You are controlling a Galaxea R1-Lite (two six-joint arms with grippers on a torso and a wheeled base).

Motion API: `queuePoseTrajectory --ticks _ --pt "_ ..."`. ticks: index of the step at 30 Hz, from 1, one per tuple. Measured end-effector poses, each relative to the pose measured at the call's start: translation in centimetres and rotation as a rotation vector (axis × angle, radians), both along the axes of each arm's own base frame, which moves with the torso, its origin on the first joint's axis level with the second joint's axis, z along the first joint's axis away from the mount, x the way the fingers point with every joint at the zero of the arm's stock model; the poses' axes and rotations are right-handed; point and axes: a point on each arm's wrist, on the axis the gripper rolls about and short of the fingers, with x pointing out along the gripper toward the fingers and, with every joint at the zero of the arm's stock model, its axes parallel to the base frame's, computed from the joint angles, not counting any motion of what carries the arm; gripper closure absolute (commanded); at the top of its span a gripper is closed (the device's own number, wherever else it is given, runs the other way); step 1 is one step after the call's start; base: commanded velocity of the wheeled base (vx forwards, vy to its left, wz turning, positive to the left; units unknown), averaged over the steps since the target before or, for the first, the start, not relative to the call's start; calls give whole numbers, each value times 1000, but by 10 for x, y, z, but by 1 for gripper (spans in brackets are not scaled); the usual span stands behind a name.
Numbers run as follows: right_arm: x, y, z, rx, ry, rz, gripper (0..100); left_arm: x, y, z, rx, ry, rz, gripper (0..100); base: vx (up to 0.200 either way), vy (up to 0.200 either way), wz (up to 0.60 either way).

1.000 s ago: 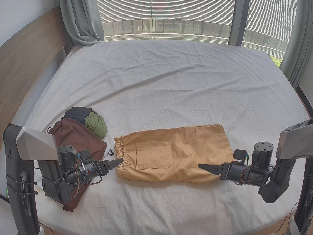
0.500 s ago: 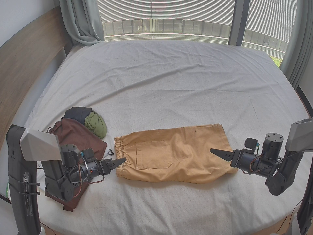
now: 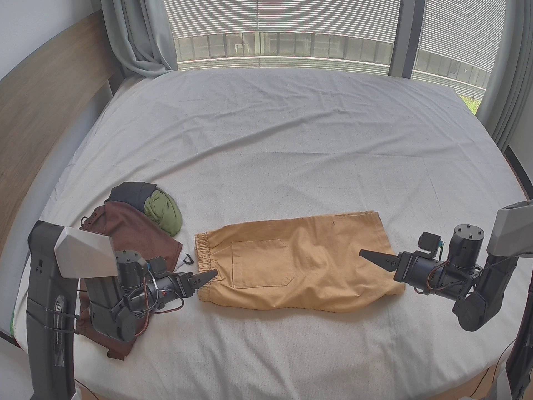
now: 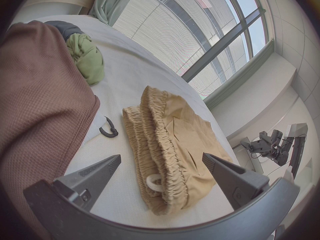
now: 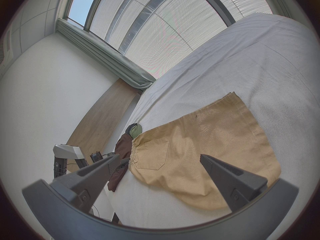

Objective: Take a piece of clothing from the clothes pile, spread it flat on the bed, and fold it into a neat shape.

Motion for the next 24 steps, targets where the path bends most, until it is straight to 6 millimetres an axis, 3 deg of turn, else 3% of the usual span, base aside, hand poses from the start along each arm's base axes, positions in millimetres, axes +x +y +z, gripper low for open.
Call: queuePoseTrajectory --ticks 10,24 --pt "-1 1 1 2 0 4 0 11 -11 -16 -49 33 34 0 0 0 0" --pt "-1 2 -1 0 5 7 0 16 -39 -16 -129 72 129 0 0 0 0"
